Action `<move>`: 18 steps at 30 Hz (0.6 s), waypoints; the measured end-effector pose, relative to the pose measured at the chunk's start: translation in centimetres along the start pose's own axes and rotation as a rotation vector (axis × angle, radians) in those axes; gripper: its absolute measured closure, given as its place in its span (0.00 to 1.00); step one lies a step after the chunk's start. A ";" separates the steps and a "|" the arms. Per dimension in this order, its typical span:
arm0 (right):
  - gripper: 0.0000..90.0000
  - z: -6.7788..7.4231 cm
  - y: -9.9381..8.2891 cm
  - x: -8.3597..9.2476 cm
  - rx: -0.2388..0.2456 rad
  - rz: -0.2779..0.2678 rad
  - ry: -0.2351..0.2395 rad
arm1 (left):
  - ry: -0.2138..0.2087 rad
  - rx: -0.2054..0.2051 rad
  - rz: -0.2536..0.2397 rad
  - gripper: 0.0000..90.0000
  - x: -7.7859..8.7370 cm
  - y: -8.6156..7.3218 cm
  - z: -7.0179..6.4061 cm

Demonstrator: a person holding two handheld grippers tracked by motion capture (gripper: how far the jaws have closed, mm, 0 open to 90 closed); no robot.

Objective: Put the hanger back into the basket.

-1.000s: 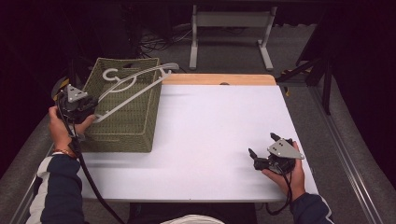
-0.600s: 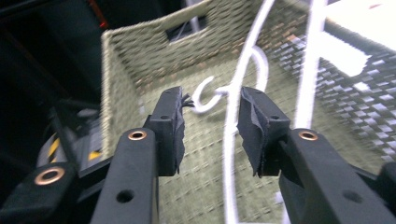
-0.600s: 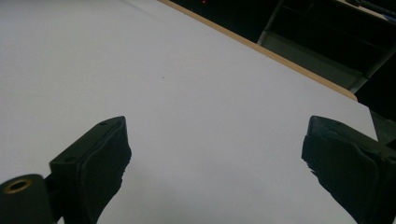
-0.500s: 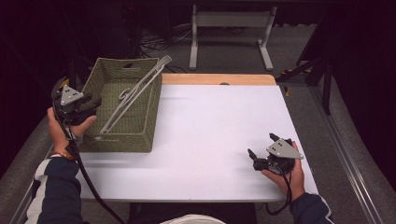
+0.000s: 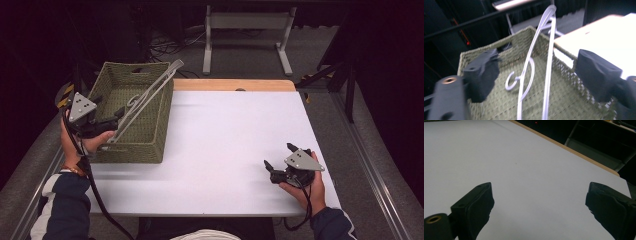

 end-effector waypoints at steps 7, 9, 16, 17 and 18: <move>0.09 0.3 0.0 -0.1 -0.003 -0.002 0.017 | -0.070 -0.002 -0.090 0.09 1.2 1.1 -1.7; 0.09 0.4 0.1 -0.1 -0.007 -0.003 0.021 | -0.103 -0.008 -0.108 0.06 1.5 1.3 -2.5; 0.09 0.6 0.2 -0.1 -0.005 -0.005 0.025 | -0.172 -0.051 -0.122 0.06 2.0 1.3 -5.7; 0.09 0.6 0.3 0.0 -0.007 -0.007 0.027 | -0.179 -0.052 -0.122 0.06 2.0 1.2 -6.0; 0.09 0.7 0.3 -0.1 -0.006 -0.007 0.028 | -0.190 -0.056 -0.121 0.06 2.0 1.2 -6.4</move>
Point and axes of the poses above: each handheld gripper's, and its own axes: x roughly backward along the jaws, y roughly out of its top, z roughly to its left, the point moved 7 cm from there along -x, roughly forward along the jaws, and after that the axes turned 7 degrees about x, right-handed, at the moved point
